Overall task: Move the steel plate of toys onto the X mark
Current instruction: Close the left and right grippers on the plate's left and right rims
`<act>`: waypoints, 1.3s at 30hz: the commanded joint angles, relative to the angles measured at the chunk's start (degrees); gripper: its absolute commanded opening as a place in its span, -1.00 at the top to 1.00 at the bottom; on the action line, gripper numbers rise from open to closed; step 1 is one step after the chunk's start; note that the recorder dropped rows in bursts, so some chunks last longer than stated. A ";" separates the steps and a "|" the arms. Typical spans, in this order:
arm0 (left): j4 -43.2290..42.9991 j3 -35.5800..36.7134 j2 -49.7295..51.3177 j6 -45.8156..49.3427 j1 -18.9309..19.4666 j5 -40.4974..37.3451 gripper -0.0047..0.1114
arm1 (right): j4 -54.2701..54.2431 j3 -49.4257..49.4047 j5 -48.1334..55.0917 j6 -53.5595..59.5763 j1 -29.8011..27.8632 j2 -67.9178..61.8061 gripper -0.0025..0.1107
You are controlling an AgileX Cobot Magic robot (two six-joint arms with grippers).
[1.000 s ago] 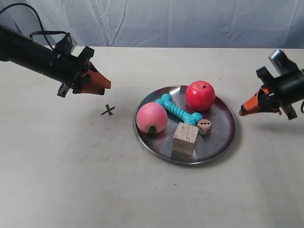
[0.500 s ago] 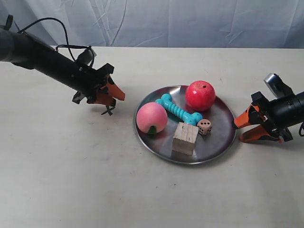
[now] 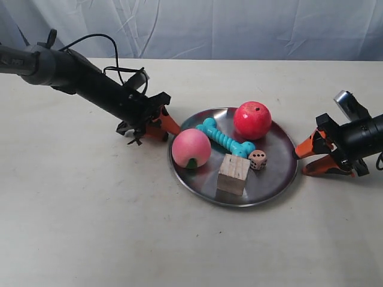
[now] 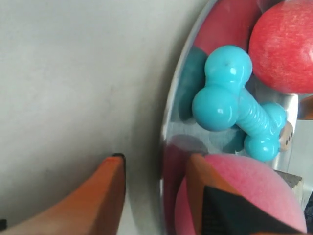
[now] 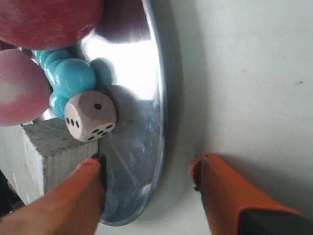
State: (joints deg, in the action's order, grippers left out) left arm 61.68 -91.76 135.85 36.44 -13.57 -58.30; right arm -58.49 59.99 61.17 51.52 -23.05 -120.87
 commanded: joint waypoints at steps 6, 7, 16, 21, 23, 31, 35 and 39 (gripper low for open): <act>1.33 -1.48 1.30 0.10 -0.39 1.13 0.22 | -1.51 -0.34 -3.35 0.58 2.38 0.33 -0.02; 1.33 -1.48 1.42 0.10 -0.61 0.92 0.22 | -1.37 -0.34 -4.06 0.58 3.10 0.33 -0.02; 1.15 -1.48 1.81 0.82 -2.68 2.02 0.26 | -1.00 -0.34 -7.81 0.58 4.87 0.33 -0.02; 0.35 -1.48 1.81 0.82 -2.93 3.03 0.47 | -1.37 -0.34 -8.93 0.58 4.87 0.33 -0.01; 0.32 -1.48 1.81 0.82 -2.93 3.03 0.59 | -1.37 -0.34 -9.36 0.58 4.87 0.33 0.15; 0.20 -1.48 1.81 0.95 -2.93 3.13 0.92 | -1.94 -0.34 -9.68 0.46 4.87 0.33 0.96; 0.20 -1.48 1.81 0.95 -2.93 3.13 0.92 | -1.94 -0.34 -9.79 0.46 4.87 0.33 0.96; 0.20 -1.48 1.81 0.83 -2.93 2.89 0.92 | -2.14 -0.34 -9.65 0.38 4.87 0.33 0.97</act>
State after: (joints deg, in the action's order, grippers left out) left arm 61.68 -93.14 137.19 37.45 -16.15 -55.74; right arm -60.44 59.76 51.28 51.01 -18.24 -120.60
